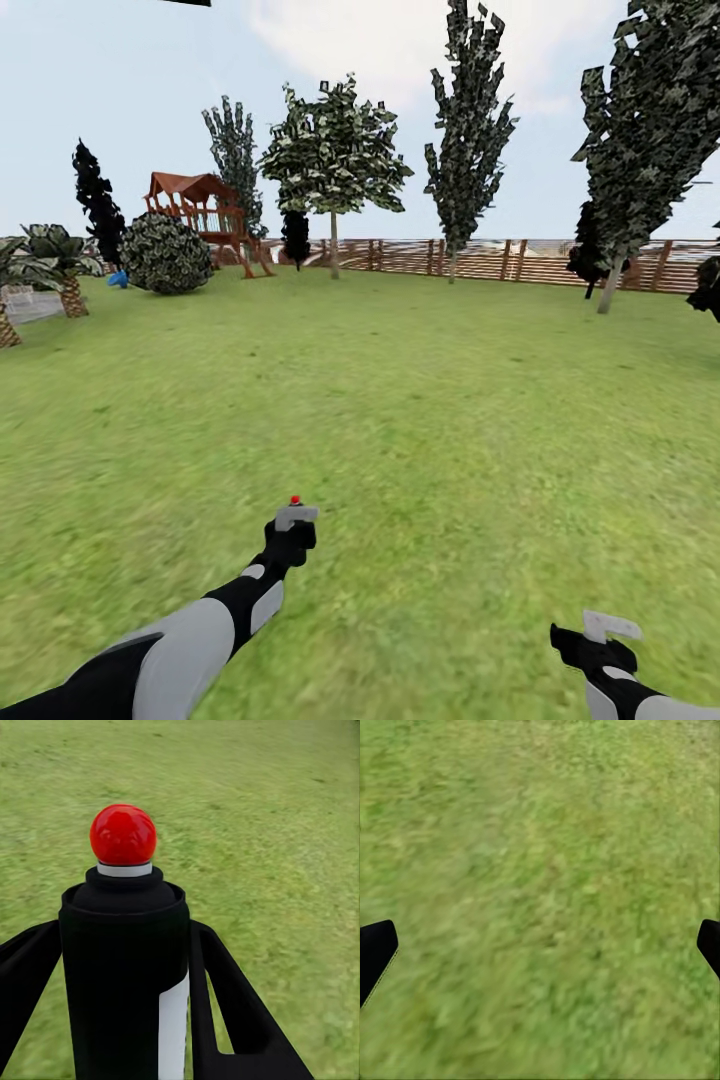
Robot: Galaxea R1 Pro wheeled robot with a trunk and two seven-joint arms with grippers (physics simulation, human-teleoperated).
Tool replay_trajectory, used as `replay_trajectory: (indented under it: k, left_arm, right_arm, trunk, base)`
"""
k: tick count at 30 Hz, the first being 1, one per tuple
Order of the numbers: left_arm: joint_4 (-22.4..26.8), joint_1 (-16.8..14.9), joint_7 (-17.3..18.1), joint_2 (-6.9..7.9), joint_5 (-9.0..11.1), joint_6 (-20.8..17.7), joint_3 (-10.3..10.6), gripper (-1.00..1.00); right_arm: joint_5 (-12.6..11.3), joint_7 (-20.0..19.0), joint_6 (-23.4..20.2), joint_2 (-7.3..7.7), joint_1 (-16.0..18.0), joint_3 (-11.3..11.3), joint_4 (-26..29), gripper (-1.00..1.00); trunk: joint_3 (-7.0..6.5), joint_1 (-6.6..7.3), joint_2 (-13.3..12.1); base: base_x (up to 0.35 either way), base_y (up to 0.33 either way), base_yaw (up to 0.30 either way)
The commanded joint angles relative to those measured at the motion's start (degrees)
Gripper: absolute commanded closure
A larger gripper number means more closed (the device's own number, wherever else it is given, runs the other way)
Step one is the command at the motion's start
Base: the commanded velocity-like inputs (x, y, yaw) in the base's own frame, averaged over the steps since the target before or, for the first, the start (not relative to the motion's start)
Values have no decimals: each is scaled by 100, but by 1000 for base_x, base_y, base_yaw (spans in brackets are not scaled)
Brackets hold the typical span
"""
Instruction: In the garden, pick up the pesticide atomizer on the floor and spray pesticide onto both trees until each tree trunk is fully covered.
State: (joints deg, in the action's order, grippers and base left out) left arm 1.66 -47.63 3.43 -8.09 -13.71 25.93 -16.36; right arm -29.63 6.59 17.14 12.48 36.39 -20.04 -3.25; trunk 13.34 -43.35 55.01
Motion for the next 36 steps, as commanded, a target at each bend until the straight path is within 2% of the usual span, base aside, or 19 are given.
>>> replay_trajectory:
  k: [1, 36]
  left_arm:
    - [1, 0, 0, 0, 0, 0, 1, 100]
    - [1, 0, 0, 0, 0, 0, 1, 100]
  right_arm:
    - [0, 0, 0, 0, 0, 0, 0, -100]
    - [1, 0, 0, -34, 0, 0, 0, -100]
  trunk:
    - [-2, 0, 0]
    - [119, 0, 0]
  base:
    - [350, 0, 0]
    - [350, 0, 0]
